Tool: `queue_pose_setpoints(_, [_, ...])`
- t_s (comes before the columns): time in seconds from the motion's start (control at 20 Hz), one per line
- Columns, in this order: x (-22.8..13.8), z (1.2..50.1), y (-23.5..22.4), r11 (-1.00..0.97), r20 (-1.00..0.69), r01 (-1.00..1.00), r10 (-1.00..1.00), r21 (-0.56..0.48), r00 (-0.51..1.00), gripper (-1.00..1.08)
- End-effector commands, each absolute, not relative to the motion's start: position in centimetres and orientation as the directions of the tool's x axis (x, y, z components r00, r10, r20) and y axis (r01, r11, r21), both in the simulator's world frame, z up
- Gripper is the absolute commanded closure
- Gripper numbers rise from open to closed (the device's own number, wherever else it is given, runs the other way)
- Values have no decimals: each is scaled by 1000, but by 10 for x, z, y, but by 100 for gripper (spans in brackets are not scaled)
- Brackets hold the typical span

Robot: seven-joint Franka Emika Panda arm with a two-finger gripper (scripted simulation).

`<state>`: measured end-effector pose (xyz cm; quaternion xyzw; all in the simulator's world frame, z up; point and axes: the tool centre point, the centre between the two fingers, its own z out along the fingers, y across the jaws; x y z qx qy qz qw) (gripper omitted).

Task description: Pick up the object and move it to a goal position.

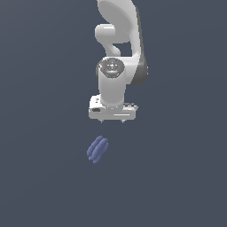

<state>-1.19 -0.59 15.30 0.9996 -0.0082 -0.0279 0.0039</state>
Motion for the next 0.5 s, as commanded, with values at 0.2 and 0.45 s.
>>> queue_pose_setpoints(0.2, [-9,158,5,-1000,-48,19,19,11,999,-92])
queue_pose_setpoints(0.45, [-8,165,20,-997,-40,75,75,16,996,-92])
